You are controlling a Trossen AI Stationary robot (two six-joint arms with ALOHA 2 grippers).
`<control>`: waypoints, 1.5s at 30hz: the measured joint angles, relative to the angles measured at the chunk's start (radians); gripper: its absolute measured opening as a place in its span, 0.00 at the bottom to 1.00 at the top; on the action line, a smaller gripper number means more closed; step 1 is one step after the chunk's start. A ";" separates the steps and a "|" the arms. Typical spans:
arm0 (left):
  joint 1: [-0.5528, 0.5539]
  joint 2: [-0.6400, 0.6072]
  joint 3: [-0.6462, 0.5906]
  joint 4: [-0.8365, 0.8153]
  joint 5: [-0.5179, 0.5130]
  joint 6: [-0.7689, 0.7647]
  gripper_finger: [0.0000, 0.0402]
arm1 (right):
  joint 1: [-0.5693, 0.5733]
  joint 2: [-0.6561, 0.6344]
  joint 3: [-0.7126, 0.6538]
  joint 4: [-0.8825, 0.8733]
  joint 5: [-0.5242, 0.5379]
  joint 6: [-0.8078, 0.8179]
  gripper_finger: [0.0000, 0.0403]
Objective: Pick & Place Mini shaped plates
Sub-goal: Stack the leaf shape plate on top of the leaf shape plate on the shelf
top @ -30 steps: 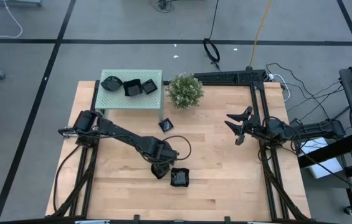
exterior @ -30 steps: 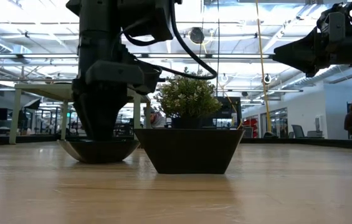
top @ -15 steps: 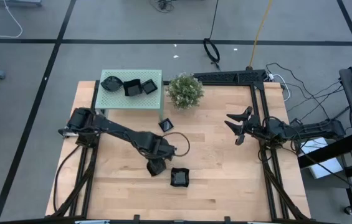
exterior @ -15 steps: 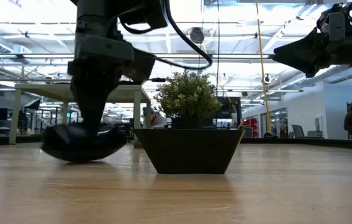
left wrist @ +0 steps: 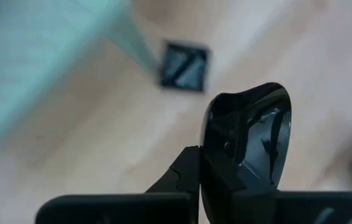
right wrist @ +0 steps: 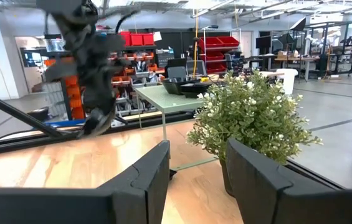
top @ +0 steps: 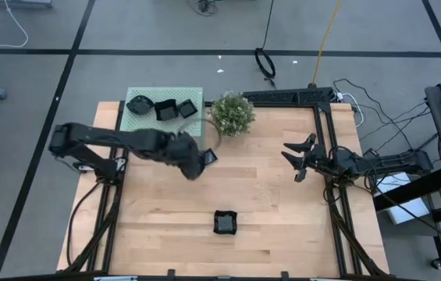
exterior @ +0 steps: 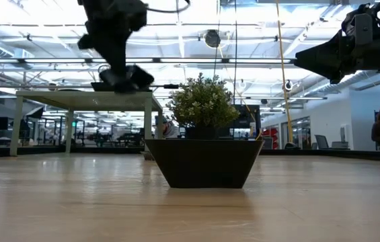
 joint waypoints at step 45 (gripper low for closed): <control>0.746 -0.376 0.000 -0.182 -0.445 -0.196 0.01 | 0.000 0.000 0.000 0.000 0.000 0.000 0.36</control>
